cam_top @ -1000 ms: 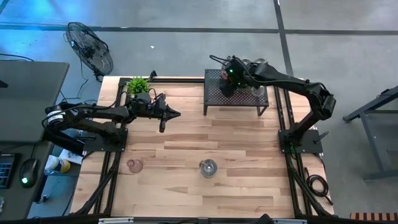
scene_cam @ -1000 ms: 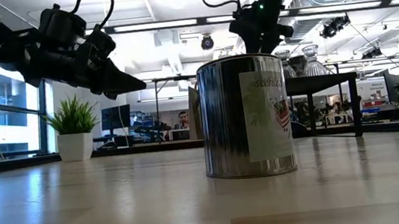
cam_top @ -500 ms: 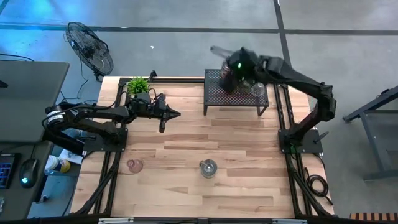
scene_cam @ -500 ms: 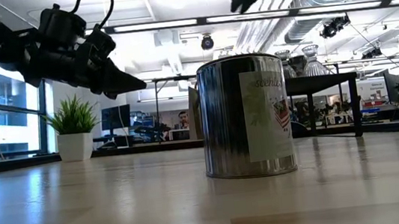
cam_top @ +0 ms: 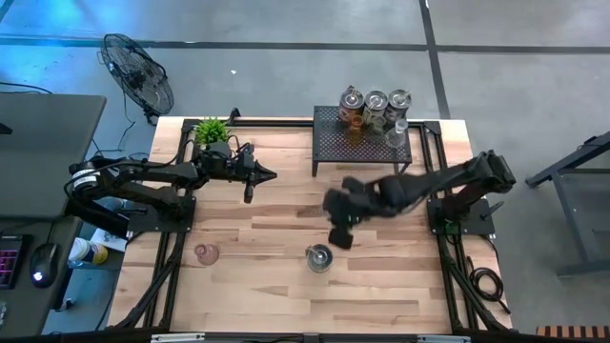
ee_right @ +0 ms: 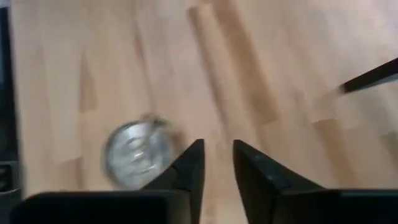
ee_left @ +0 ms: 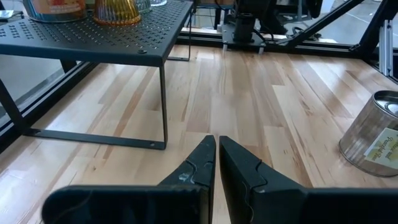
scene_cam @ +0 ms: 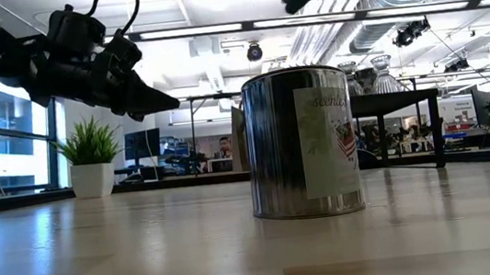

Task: Pick & Place candle stick holders
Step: Align the silver scented candle with the other silver scented candles on the shelf

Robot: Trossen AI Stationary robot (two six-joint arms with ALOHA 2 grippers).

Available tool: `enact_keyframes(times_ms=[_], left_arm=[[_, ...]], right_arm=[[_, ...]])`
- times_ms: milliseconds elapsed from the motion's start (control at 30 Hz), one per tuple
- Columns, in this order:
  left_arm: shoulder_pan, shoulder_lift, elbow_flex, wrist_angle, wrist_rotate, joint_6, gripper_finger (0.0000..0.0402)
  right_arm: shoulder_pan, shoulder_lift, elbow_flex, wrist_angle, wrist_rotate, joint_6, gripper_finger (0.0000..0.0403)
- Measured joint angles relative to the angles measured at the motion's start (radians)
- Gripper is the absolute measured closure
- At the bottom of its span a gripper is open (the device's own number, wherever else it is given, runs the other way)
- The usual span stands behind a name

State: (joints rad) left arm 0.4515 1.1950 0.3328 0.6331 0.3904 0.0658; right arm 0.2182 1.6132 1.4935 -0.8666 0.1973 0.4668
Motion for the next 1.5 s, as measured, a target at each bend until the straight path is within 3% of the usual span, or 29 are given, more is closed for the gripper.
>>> enact_keyframes(times_ms=[133,300,500,833,1133,1400,1500], left_arm=[[0.000,0.000,0.000,0.000,0.000,0.000,0.0383],[0.000,0.000,0.000,-0.002,0.000,0.000,0.0383],[0.000,0.000,0.000,-0.009,-0.003,0.000,0.0383],[0.000,0.000,0.000,-0.015,-0.004,0.000,0.0383],[0.000,0.000,0.000,-0.026,-0.007,0.000,0.0383],[0.000,0.000,0.000,-0.030,-0.008,0.000,0.0383],[0.000,0.000,0.000,-0.030,-0.008,0.000,0.0383]], right_arm=[[0.082,0.045,-0.002,0.011,-0.024,0.052,0.0289],[0.127,0.113,0.000,0.082,-0.111,-0.039,0.0239],[0.168,0.202,0.000,0.138,-0.149,-0.206,0.0224],[0.214,0.268,0.000,0.126,-0.128,-0.318,0.0272],[0.211,0.318,0.002,0.131,-0.147,-0.401,0.0287],[0.172,0.321,0.002,0.138,-0.096,-0.410,0.0391],[0.142,0.321,0.001,0.135,-0.060,-0.407,0.0391]])
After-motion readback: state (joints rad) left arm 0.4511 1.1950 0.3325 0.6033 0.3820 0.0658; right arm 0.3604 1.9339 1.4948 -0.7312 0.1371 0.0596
